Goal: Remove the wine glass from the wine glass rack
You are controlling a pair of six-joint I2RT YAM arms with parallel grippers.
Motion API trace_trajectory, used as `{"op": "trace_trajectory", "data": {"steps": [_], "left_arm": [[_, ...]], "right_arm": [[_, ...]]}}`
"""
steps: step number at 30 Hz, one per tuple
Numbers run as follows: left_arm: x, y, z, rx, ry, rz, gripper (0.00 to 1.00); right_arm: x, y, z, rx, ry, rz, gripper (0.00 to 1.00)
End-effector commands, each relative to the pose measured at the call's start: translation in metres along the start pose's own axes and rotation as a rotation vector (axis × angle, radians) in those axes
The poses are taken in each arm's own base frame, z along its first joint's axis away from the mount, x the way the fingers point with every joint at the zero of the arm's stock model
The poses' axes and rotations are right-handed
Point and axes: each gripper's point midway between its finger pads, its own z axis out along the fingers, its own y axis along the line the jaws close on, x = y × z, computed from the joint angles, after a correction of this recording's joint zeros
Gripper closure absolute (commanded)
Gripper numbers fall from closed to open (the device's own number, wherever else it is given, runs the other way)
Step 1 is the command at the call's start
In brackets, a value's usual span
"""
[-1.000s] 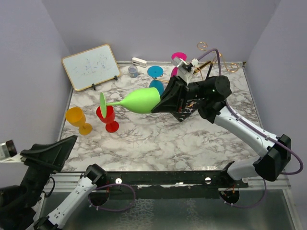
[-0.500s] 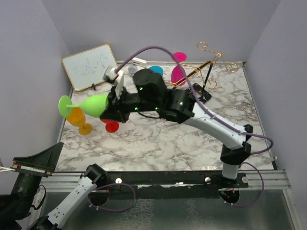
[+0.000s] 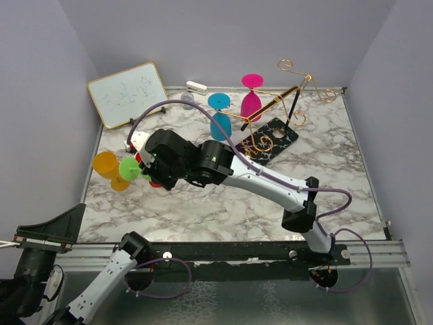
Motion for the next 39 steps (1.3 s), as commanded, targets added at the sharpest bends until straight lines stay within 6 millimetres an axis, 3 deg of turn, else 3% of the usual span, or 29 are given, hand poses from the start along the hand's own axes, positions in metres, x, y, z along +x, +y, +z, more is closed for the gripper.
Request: {"op": "trace_trajectory", "data": {"steps": [1,7,13,22,32,39], "left_arm": [[0.009,0.009,0.011,-0.064,0.021,0.051,0.52],[0.015,0.012,0.013,-0.064,0.034,0.041,0.53],[0.019,0.016,0.015,-0.076,0.042,0.042,0.53],[0.030,0.023,0.019,-0.090,0.064,0.046,0.53],[0.036,0.030,0.022,-0.110,0.074,0.050,0.53],[0.039,0.033,0.023,-0.119,0.078,0.049,0.53]], "right_arm": [[0.022,0.014,0.018,-0.021,0.083,-0.087,0.99],[0.058,0.023,0.044,-0.040,0.201,-0.134,0.99],[0.069,0.025,0.055,-0.049,0.232,-0.143,0.99],[0.102,0.030,0.076,-0.084,0.336,-0.154,0.99],[0.107,0.028,0.083,-0.074,0.347,-0.165,0.96],[0.094,0.029,0.085,-0.076,0.294,-0.164,0.87]]}}
